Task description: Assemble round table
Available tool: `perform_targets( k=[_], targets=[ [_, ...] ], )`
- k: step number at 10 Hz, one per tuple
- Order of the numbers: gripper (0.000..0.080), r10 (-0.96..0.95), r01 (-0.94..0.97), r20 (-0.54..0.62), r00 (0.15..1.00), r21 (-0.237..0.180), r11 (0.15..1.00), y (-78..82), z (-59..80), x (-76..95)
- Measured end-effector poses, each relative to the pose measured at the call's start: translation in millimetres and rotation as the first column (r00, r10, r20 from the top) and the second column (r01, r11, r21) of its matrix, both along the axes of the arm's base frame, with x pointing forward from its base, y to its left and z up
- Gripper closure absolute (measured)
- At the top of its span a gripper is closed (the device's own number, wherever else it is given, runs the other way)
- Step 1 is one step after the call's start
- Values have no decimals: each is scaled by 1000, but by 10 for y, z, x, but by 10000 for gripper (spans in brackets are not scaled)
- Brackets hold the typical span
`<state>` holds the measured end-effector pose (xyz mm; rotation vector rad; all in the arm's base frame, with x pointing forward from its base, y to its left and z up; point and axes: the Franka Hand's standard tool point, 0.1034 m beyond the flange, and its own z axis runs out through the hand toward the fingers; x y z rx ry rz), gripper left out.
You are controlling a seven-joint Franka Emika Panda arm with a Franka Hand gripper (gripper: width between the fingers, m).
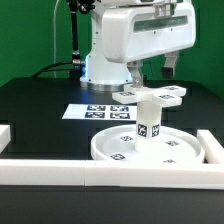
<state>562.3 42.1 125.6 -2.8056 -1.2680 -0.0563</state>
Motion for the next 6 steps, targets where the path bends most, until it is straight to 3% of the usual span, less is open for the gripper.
perform_targets(
  k=[4,6],
  targets=[
    [150,314,-314,-5,949,-47,948,-13,-78,-2],
    [150,380,-380,-7,925,-53,923,-26,-95,-7]
  ],
)
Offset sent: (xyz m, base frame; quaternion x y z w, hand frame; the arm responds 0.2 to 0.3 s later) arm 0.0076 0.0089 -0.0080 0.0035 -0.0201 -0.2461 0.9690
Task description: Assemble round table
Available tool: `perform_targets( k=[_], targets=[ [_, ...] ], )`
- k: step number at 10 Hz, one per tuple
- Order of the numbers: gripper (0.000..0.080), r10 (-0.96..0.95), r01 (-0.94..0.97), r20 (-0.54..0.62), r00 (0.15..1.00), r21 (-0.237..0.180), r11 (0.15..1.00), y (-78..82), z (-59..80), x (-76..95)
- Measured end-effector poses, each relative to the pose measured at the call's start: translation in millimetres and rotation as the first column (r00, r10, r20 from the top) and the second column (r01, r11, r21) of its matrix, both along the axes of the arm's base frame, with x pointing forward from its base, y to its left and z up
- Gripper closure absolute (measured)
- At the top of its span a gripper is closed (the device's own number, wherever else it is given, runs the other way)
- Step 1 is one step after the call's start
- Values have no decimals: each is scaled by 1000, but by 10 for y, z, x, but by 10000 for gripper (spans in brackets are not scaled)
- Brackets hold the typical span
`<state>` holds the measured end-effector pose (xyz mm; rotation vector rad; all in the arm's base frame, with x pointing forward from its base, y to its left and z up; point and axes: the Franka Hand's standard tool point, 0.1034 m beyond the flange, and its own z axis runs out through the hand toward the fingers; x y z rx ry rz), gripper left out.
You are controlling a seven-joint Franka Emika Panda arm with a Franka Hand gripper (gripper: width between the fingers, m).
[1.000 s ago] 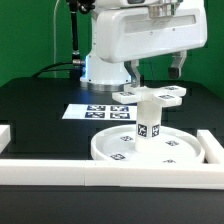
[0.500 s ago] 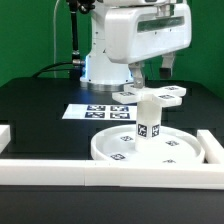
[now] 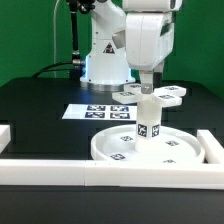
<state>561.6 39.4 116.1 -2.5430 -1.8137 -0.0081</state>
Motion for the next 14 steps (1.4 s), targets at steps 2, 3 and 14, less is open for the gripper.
perform_targets(
  k=[2,3,14],
  targets=[
    [150,-12,12,-6,1000,-1,1000,-5,-34,-12],
    [150,-17,17,-9,1000,-2,1000,-5,-53,-17],
    [357,-43,43,-20,999,-6,999,-38,-136,-14]
  ],
)
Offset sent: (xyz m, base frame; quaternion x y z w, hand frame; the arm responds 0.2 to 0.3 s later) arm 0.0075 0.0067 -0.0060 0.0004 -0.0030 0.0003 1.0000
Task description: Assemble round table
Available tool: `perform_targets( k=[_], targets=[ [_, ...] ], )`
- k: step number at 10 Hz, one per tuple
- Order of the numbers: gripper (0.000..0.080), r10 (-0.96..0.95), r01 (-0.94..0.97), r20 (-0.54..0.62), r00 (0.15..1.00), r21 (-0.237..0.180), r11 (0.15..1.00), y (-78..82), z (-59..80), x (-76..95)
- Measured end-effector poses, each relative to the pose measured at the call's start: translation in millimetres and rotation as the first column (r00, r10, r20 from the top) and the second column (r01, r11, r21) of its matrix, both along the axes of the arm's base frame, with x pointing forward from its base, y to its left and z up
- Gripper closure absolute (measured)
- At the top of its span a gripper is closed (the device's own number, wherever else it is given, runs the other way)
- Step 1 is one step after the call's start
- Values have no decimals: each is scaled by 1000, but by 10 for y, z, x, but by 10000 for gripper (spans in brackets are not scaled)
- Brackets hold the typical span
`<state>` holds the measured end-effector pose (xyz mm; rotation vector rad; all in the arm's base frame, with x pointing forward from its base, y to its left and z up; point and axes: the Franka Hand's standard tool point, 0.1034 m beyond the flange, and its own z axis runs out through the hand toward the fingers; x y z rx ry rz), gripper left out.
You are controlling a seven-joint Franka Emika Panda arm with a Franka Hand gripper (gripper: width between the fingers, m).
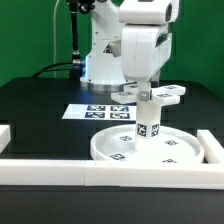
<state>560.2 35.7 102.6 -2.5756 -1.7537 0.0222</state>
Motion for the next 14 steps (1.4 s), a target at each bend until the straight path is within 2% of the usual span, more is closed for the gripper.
perform_targets(
  k=[3,4,8,10,12,14],
  targets=[
    [357,-81,81,-1,997,-2,997,-4,-1,0],
    [357,-209,209,-5,978,-3,978,-4,-3,-4],
    [356,-575,575,-9,818,-15,818,7,-12,-11],
    [354,-755,755,-11,656,-16,656,9,-14,-14],
    [354,-875,874,-5,485,-15,485,-15,-19,-26],
    [354,-954,954,3,300,-3,300,38,-20,-52]
  ],
)
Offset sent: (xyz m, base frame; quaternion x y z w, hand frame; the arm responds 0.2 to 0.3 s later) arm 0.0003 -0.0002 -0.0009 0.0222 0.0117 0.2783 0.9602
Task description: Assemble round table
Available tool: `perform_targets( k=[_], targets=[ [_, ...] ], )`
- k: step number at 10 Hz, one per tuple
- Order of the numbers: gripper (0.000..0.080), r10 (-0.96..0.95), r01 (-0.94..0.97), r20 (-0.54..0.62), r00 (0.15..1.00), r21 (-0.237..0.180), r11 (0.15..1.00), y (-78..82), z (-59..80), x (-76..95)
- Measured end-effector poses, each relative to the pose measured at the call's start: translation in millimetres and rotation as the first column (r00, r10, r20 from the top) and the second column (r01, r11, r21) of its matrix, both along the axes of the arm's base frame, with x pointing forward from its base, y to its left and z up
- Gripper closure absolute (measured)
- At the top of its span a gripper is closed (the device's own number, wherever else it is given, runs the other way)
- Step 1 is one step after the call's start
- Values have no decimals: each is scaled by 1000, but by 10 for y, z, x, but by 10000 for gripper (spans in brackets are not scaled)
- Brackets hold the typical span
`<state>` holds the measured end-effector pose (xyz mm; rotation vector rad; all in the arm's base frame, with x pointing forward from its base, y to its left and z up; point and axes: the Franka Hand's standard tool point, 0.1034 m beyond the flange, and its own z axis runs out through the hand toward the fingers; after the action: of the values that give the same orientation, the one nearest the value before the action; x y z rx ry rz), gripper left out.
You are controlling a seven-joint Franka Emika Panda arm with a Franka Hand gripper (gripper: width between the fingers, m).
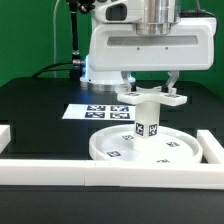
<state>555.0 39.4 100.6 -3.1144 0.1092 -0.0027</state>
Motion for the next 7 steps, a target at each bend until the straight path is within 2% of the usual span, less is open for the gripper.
perform_targets(
  k=[3,6,7],
  targets=[
    [354,-167,167,-5,986,4,986,11,1,3],
    [354,-431,432,-18,902,18,902,8,-2,4],
    [354,-535,536,-25,844,39,844,-2,-7,8]
  ],
)
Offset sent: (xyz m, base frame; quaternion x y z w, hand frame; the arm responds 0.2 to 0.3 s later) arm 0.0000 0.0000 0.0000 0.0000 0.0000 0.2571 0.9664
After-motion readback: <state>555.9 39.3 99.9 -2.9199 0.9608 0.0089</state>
